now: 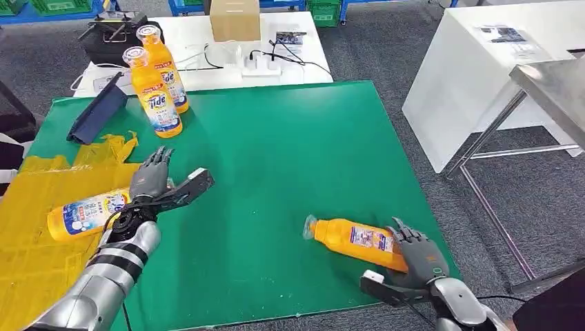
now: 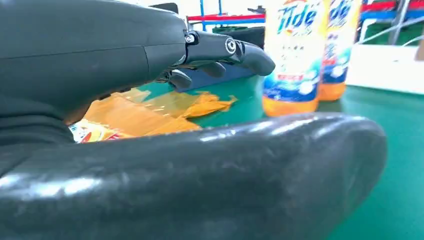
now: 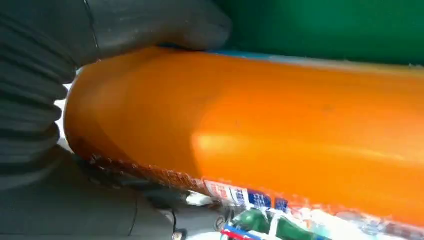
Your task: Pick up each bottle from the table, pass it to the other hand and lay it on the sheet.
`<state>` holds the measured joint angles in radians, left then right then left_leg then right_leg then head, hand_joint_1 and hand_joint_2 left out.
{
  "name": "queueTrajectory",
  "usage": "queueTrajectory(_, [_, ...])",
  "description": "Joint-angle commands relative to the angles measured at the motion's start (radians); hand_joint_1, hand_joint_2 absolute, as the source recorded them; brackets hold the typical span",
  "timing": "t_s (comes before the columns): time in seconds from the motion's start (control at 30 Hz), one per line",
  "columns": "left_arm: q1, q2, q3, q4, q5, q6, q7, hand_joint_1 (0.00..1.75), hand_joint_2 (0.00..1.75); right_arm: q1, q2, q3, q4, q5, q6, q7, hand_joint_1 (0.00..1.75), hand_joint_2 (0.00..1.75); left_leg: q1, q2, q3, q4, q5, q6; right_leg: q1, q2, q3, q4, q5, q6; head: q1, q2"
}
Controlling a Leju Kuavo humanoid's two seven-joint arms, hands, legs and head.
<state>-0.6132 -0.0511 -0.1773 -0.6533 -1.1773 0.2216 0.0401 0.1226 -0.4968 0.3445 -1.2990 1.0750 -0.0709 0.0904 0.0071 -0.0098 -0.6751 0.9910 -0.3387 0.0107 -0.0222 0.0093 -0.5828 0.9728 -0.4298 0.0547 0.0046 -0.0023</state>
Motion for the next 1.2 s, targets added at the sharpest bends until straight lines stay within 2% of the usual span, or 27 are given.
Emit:
queueTrajectory(0.03, [0.017, 0.001, -0.079, -0.077, 0.026, -0.003, 0.001, 0.00, 0.00, -0.050, 0.117, 0.036, 0.167, 0.001, -0.002, -0.011, 1.68, 1.75, 0.002, -0.001, 0.001, 0.000, 0.000, -0.001, 0.002, -0.001, 0.003, -0.002, 0.000, -0.002, 0.000, 0.000])
queueTrajectory(0.1, [0.018, 0.004, -0.082, -0.079, 0.030, -0.003, 0.001, 0.00, 0.00, -0.047, 0.116, 0.032, 0.163, 0.002, -0.004, -0.012, 1.69, 1.75, 0.002, -0.001, 0.002, -0.001, -0.001, -0.001, 0.002, -0.002, 0.004, -0.002, -0.001, -0.003, 0.000, 0.000])
queueTrajectory(0.13, [0.052, 0.010, -0.076, -0.130, 0.074, 0.016, -0.003, 0.00, 0.00, -0.058, 0.167, -0.002, 0.127, 0.025, -0.061, -0.027, 1.75, 1.75, 0.002, -0.001, 0.003, 0.000, -0.001, -0.001, 0.003, -0.002, 0.005, -0.002, -0.001, -0.003, -0.001, 0.000])
queueTrajectory(0.23, [0.085, 0.015, -0.082, -0.191, 0.095, 0.005, -0.011, 0.00, 0.00, -0.065, 0.205, -0.027, 0.097, 0.025, -0.073, -0.041, 1.75, 1.75, 0.002, 0.002, 0.004, -0.001, 0.000, -0.001, 0.002, 0.001, 0.005, -0.001, 0.000, -0.002, 0.000, 0.000])
queueTrajectory(0.3, [0.105, 0.014, -0.088, -0.228, 0.124, -0.007, -0.021, 0.00, 0.00, -0.067, 0.222, -0.047, 0.090, 0.030, -0.069, -0.061, 1.75, 1.75, 0.001, 0.002, 0.003, -0.001, 0.000, 0.000, 0.002, 0.001, 0.013, -0.001, 0.001, 0.000, 0.000, 0.000])
queueTrajectory(0.37, [0.115, 0.012, -0.090, -0.248, 0.139, -0.005, -0.028, 0.00, 0.00, -0.067, 0.230, -0.055, 0.085, 0.023, -0.068, -0.077, 1.75, 1.75, 0.002, 0.002, 0.003, 0.000, 0.000, 0.000, 0.003, 0.000, 0.014, -0.001, 0.001, -0.002, 0.000, 0.000])
queueTrajectory(0.6, [0.325, 0.020, -0.087, -0.596, 0.438, -0.126, -0.143, 0.00, 0.00, -0.049, 0.386, -0.192, -0.096, 0.065, -0.251, -0.086, 1.75, 1.75, 0.001, 0.004, 0.000, 0.001, -0.001, 0.000, 0.002, 0.002, 0.011, 0.001, 0.000, -0.002, 0.000, 0.000])
queueTrajectory(0.7, [0.330, 0.020, -0.090, -0.599, 0.437, -0.126, -0.143, 0.00, 0.00, -0.051, 0.388, -0.190, -0.097, 0.068, -0.248, -0.083, 1.75, 1.75, 0.001, 0.003, -0.005, 0.001, 0.000, 0.000, 0.002, 0.002, 0.007, 0.001, 0.001, -0.001, -0.001, 0.000])
queueTrajectory(0.8, [0.323, 0.021, -0.087, -0.598, 0.439, -0.128, -0.140, 0.00, 0.00, -0.046, 0.385, -0.194, -0.097, 0.066, -0.251, -0.085, 1.75, 1.75, 0.001, 0.001, -0.003, 0.002, -0.002, 0.000, 0.003, -0.001, 0.009, 0.002, -0.002, -0.003, 0.000, 0.000])
queueTrajectory(0.87, [0.323, 0.021, -0.087, -0.598, 0.439, -0.128, -0.140, 0.00, 0.00, -0.046, 0.385, -0.194, -0.097, 0.066, -0.251, -0.085, 1.75, 1.75, 0.001, -0.002, -0.006, 0.001, 0.001, 0.000, 0.002, -0.001, 0.006, 0.001, -0.001, 0.001, 0.000, 0.000])
queueTrajectory(0.93, [0.333, 0.022, -0.090, -0.613, 0.479, -0.134, -0.157, 0.00, 0.00, -0.043, 0.426, -0.227, -0.116, 0.031, -0.347, -0.143, 1.75, 1.75, 0.001, -0.003, -0.004, 0.002, -0.001, 0.000, 0.002, -0.002, 0.009, 0.001, -0.003, 0.000, 0.000, 0.000])
queueTrajectory(1.03, [0.362, 0.024, -0.107, -0.663, 0.503, -0.137, -0.156, 0.00, 0.00, -0.030, 0.483, -0.235, -0.220, -0.012, -0.432, -0.197, 1.75, 1.75, 0.001, -0.002, -0.005, 0.002, -0.001, 0.000, 0.002, -0.001, 0.008, 0.002, -0.003, 0.000, 0.000, 0.000])
queueTrajectory(1.13, [0.376, 0.028, -0.113, -0.684, 0.602, -0.181, -0.181, 0.00, 0.00, -0.028, 0.506, -0.218, -0.266, -0.097, -0.462, -0.262, 1.75, 1.75, 0.000, -0.002, -0.007, 0.002, -0.002, 0.000, 0.001, -0.001, 0.006, 0.003, -0.003, 0.000, 0.000, 0.000])
queueTrajectory(1.2, [0.391, 0.037, -0.117, -0.698, 0.767, -0.285, -0.226, 0.00, 0.00, -0.060, 0.522, -0.180, -0.249, -0.182, -0.453, -0.324, 1.75, 1.75, 0.001, -0.003, -0.008, 0.001, 0.000, 0.000, 0.002, -0.001, 0.005, 0.002, -0.002, 0.000, 0.000, 0.000])
